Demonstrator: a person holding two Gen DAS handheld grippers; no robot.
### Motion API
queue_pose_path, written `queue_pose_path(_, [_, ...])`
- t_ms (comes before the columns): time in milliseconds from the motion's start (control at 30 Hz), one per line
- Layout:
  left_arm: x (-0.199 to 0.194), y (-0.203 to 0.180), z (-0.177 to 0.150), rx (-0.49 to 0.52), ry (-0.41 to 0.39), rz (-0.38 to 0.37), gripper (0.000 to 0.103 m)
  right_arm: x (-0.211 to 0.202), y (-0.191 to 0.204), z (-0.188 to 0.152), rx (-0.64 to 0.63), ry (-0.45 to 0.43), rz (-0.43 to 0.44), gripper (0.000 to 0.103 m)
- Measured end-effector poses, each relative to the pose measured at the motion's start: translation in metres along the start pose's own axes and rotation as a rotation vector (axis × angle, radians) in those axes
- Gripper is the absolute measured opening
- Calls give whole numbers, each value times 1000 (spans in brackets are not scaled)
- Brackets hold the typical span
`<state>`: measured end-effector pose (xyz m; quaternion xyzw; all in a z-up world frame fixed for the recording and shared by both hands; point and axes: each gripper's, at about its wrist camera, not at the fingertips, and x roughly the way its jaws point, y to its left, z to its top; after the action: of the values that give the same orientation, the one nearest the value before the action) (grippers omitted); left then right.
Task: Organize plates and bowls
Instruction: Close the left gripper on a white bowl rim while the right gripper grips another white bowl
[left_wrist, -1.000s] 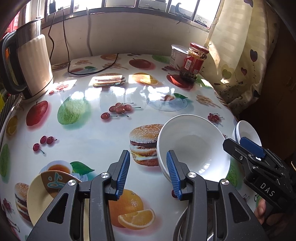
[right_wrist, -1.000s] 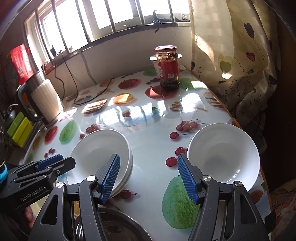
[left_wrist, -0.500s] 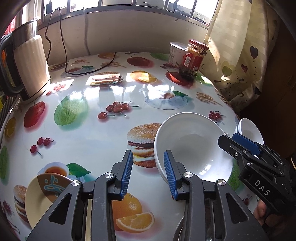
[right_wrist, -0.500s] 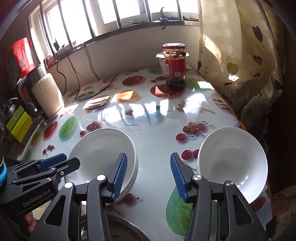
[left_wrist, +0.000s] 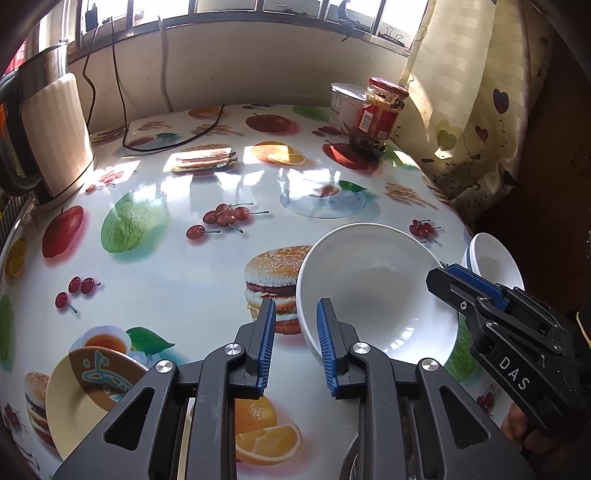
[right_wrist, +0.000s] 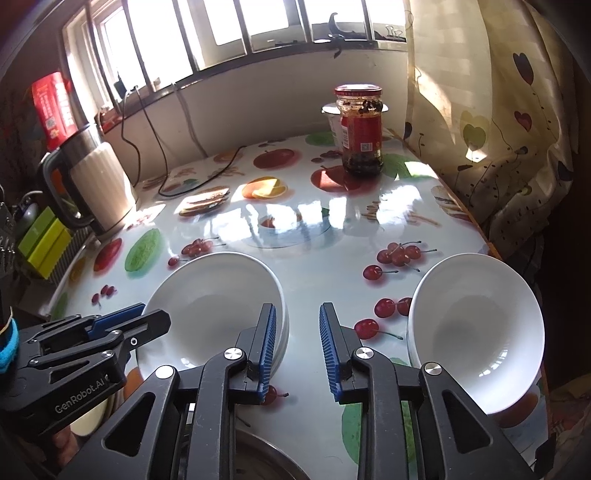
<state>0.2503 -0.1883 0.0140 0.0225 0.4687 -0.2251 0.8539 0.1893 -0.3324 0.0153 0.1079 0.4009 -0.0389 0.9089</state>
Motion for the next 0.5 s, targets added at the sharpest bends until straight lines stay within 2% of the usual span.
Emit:
queue_pose_path(133, [0,-1,0,3,-1,-11,18,0,1,-1,1,-2,2,21])
queue_pose_path(500, [-1,-2,0,6,-2,-16,16,-1,4,-1,-8,-4,12,13])
